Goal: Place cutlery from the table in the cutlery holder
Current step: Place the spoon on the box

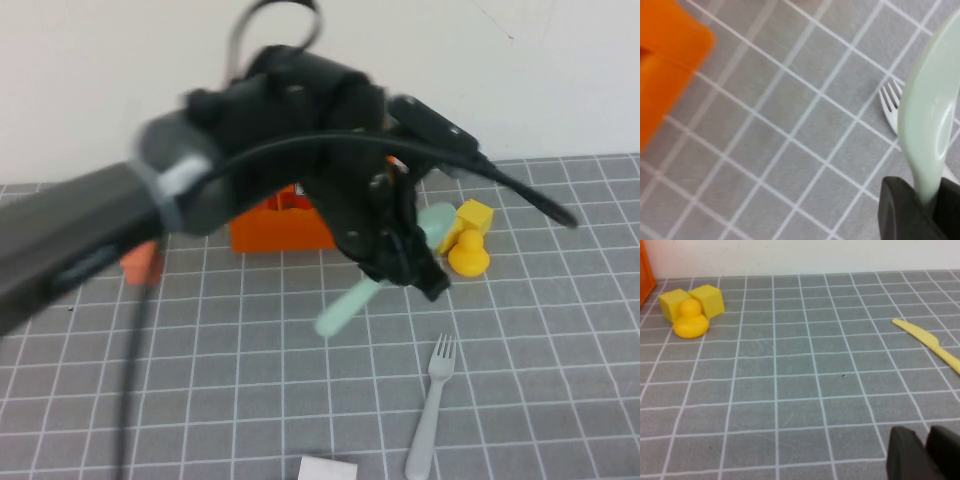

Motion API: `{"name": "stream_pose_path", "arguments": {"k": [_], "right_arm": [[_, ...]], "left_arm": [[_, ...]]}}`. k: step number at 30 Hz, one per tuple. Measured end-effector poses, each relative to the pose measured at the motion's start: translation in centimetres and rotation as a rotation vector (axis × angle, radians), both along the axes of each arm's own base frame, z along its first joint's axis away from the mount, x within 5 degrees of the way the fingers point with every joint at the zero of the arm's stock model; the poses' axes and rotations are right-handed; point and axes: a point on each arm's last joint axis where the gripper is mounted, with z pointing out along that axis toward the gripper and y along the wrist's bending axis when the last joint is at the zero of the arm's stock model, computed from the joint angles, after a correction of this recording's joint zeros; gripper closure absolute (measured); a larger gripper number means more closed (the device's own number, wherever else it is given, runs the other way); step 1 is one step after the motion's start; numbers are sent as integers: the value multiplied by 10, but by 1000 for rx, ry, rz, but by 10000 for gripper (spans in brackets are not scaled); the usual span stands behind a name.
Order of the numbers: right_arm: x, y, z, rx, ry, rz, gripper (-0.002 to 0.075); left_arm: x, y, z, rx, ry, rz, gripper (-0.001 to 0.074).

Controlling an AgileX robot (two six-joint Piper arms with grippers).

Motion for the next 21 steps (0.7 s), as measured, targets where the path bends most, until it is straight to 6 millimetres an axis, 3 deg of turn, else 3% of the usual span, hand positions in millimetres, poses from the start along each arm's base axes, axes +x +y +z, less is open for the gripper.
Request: {"name": "stream_pose_path", "arguments": {"k": [5, 13, 17, 21], "right_arm": [[0, 0, 0, 0, 0, 0, 636], [0, 0, 0, 0, 0, 0, 636], [0, 0, 0, 0, 0, 0, 636], [0, 0, 0, 0, 0, 0, 636]], "left_arm": [[-28, 29, 23, -108, -165, 15, 653], [-65, 69, 39, -340, -455, 86, 653], [-65, 90, 38, -389, -507, 160, 653], [-47, 117, 36, -435, -513, 318, 656]]}}
